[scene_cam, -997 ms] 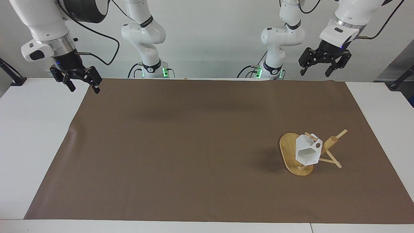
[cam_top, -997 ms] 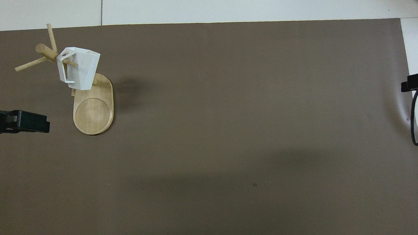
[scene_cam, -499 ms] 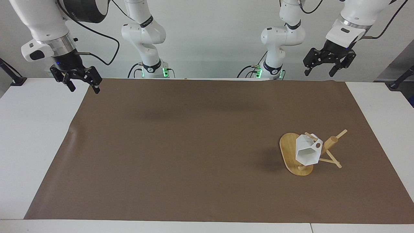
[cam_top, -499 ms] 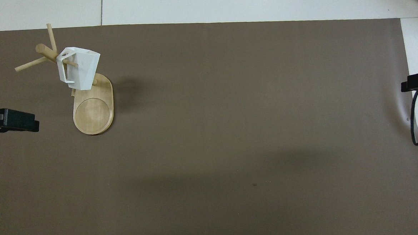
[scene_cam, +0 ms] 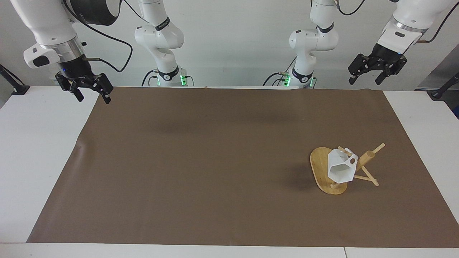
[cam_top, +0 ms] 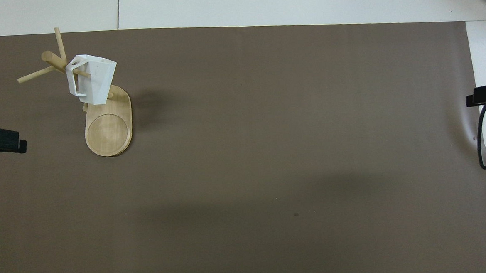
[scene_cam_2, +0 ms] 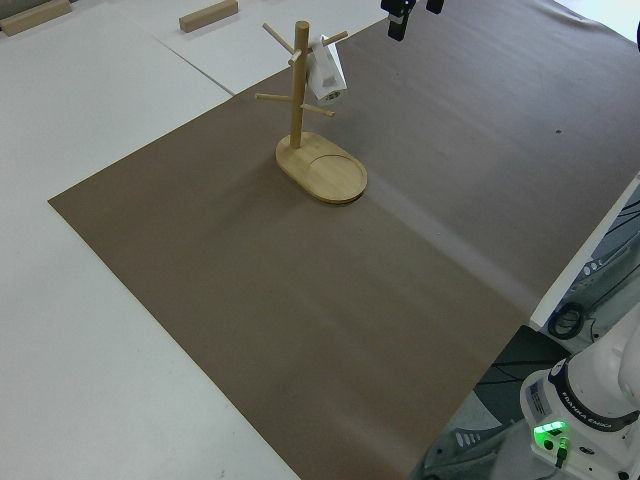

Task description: Hang cup on rack

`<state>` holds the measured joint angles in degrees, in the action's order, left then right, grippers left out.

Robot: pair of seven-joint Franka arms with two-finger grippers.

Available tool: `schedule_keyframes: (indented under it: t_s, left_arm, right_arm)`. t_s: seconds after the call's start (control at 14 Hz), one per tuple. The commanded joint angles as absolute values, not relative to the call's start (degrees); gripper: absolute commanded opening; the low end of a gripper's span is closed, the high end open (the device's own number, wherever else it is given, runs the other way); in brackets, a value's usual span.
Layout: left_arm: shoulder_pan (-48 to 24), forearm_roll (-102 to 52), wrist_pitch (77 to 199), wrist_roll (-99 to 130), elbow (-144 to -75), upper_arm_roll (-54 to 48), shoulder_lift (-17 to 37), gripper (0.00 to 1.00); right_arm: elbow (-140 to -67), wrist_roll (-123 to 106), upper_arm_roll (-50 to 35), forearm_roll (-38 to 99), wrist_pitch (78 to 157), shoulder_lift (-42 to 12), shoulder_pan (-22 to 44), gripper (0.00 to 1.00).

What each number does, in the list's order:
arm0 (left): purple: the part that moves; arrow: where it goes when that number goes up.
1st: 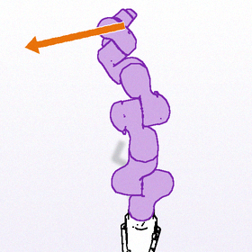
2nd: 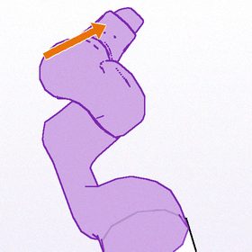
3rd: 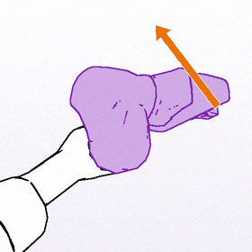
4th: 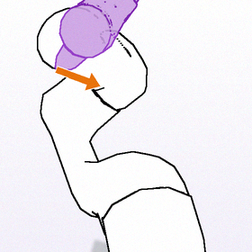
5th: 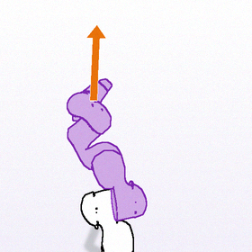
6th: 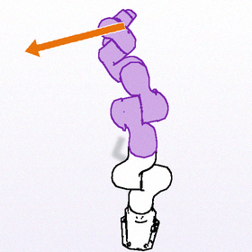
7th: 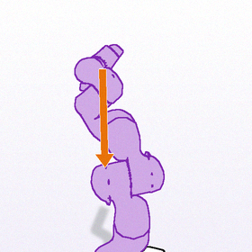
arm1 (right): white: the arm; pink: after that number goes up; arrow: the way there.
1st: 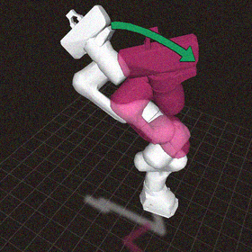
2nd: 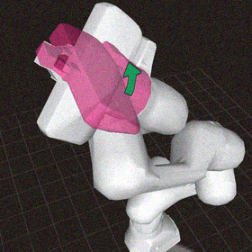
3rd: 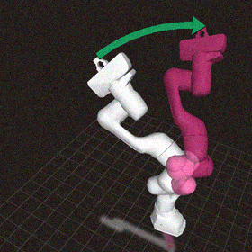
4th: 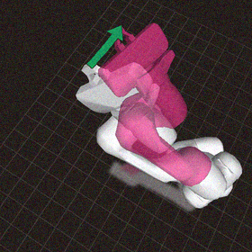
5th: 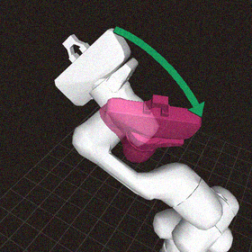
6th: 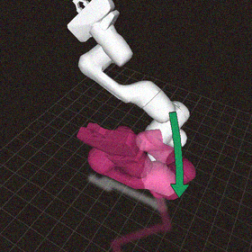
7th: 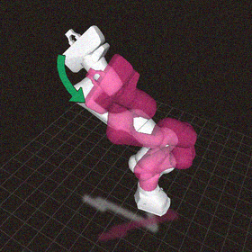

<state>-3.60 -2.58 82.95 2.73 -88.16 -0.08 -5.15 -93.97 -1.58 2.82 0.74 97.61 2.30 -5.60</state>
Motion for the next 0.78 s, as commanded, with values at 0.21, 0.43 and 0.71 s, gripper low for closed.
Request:
schedule_keyframes:
  t_s: [0.21,0.43,0.71]
  left_arm:
    - [-4.39,0.95,84.37,-3.58,-88.77,0.7,-5.36,1.0]
    - [-4.39,1.41,84.9,-4.22,-88.86,0.62,-5.62,1.0]
    - [-4.48,1.41,85.52,-4.75,-88.86,0.62,-5.62,1.0]
  right_arm:
    - [-94.31,-0.53,2.46,-0.26,97.12,2.72,-5.71,1.0]
    - [-94.22,-0.53,2.46,-0.26,97.12,2.64,-5.71,1.0]
    - [-94.22,-0.53,2.46,-0.26,97.12,2.72,-5.71,1.0]
